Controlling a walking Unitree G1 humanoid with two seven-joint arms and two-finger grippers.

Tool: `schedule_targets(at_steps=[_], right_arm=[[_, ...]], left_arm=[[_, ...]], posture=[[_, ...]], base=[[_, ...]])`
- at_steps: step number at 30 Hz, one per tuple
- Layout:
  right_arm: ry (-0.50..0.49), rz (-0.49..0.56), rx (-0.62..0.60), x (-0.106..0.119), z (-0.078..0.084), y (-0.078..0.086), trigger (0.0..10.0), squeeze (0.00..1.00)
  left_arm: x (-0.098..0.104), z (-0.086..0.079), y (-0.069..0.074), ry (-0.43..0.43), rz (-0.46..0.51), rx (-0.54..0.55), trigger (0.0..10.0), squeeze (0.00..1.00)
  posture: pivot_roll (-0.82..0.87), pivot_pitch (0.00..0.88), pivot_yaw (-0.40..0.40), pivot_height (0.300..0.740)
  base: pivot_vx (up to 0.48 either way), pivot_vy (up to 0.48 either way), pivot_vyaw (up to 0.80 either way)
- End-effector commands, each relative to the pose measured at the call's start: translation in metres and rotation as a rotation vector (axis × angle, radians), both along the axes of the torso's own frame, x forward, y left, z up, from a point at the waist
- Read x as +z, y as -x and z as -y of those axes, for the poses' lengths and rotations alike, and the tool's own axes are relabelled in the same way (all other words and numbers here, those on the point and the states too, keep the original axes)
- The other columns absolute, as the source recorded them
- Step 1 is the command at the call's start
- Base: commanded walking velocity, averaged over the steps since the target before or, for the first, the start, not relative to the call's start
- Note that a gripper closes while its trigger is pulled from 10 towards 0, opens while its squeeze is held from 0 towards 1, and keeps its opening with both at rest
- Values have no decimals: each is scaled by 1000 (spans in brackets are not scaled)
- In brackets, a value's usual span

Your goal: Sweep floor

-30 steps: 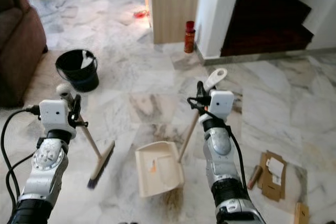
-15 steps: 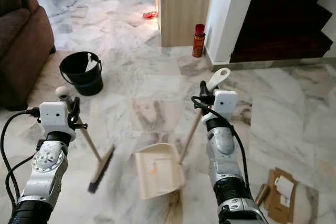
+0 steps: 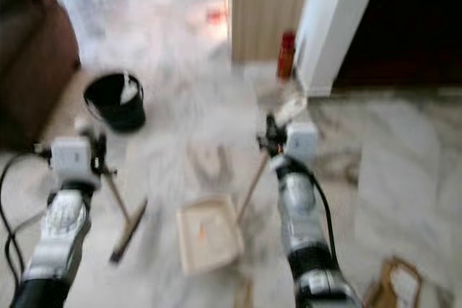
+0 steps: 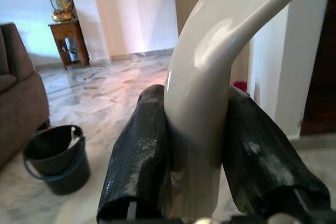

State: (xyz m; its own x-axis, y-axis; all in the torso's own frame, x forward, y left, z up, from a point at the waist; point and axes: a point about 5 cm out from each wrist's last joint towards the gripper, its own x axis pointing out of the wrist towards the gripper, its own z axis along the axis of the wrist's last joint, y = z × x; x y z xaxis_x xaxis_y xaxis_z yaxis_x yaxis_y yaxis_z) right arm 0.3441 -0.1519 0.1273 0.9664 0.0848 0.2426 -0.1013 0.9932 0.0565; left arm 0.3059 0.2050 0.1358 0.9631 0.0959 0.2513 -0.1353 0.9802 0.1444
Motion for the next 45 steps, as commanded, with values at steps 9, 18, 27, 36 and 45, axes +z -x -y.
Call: schedule_targets(at_steps=[9, 18, 27, 36, 45], right_arm=[[-27, 32, 54, 9, -13, -2, 10000, 0], [1, 34, 56, 8, -16, -2, 10000, 0], [-24, 19, 63, 7, -17, -3, 10000, 0], [-67, -26, 113, 3, -26, -4, 10000, 0], [-80, -116, 185, -7, -41, -4, 10000, 0]], left_arm=[[10, -10, 2, -23, 43, 37, 10000, 0], [12, -11, 1, -26, 46, 47, 10000, 0], [13, -11, 0, -27, 49, 54, 10000, 0], [14, -13, 1, -30, 55, 72, 10000, 0], [16, -15, 1, -25, 61, 91, 10000, 0]], posture=[[118, 99, 5, 740], [121, 89, 13, 740], [124, 78, 14, 740], [133, 84, 12, 740], [132, 91, 13, 740]], base=[[377, 0, 0], [377, 0, 267], [377, 0, 231], [379, 0, 0], [381, 0, 0]])
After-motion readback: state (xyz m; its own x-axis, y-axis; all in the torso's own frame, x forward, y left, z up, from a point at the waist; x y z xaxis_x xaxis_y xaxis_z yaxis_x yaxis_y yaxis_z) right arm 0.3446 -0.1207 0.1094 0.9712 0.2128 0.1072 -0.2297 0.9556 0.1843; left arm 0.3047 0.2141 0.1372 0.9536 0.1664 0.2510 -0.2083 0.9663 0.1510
